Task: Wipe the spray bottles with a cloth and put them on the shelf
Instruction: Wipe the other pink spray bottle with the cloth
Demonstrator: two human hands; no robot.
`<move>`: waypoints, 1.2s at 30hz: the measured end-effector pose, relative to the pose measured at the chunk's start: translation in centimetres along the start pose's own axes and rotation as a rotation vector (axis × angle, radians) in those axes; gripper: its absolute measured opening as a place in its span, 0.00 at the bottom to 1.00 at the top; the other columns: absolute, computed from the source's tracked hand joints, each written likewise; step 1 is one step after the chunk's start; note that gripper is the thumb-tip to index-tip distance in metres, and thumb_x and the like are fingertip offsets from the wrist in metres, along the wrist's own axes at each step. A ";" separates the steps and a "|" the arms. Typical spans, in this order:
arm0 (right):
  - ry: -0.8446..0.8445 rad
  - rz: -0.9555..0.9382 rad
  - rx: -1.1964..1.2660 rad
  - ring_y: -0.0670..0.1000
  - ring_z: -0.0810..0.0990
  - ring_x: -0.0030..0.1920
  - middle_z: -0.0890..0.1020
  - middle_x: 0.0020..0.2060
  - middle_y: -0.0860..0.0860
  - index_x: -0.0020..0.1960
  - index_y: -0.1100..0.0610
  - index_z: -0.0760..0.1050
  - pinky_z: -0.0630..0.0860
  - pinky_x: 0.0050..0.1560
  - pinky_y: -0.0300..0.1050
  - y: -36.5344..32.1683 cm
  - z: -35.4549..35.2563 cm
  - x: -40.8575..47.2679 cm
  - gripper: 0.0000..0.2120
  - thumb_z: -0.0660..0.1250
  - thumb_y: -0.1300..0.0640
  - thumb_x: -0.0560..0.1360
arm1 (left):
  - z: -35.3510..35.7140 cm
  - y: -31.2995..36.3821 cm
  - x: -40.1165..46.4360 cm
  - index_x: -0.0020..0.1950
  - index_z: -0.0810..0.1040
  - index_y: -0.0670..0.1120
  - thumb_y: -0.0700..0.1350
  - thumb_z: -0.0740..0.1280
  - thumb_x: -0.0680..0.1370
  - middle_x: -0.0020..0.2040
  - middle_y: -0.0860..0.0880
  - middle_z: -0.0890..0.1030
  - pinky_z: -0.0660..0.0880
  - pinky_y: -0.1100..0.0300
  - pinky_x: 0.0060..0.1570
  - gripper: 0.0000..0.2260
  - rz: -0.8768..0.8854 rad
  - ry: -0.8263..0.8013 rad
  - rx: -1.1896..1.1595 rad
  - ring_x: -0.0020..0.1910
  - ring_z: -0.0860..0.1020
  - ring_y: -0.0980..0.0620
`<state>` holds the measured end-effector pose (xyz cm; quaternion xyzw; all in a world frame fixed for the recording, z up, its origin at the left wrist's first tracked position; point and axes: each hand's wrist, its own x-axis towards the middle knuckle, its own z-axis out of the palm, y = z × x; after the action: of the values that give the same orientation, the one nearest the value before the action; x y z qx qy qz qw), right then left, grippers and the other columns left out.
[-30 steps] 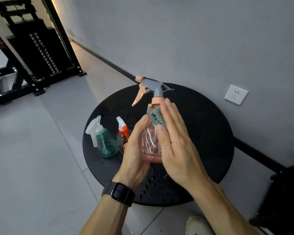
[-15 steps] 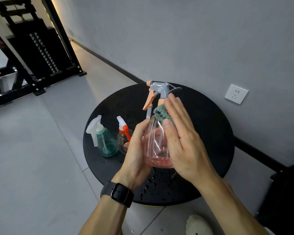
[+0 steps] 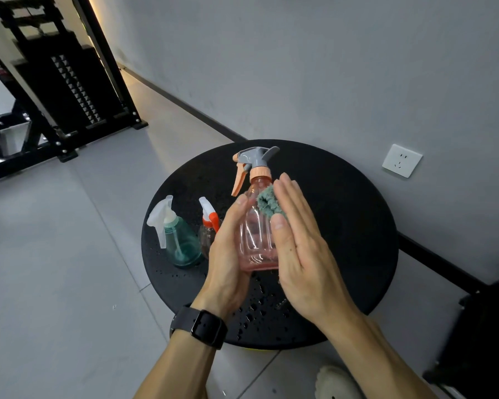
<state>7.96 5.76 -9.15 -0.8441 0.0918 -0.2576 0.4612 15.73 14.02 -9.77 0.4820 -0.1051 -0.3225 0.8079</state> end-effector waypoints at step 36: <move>0.035 0.003 0.124 0.34 0.49 0.75 0.53 0.75 0.34 0.75 0.42 0.49 0.57 0.76 0.49 -0.1 -0.9 0.9 0.22 0.48 0.48 0.82 | 0.4 1.0 -0.3 0.60 0.82 0.44 0.51 0.60 0.82 0.49 0.46 0.85 0.81 0.57 0.42 0.16 -0.003 -0.103 0.011 0.43 0.84 0.50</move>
<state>8.26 4.82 -8.34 -0.8091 0.0847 -0.2768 0.5114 15.73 14.20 -8.69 0.4694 -0.1476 -0.3477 0.7981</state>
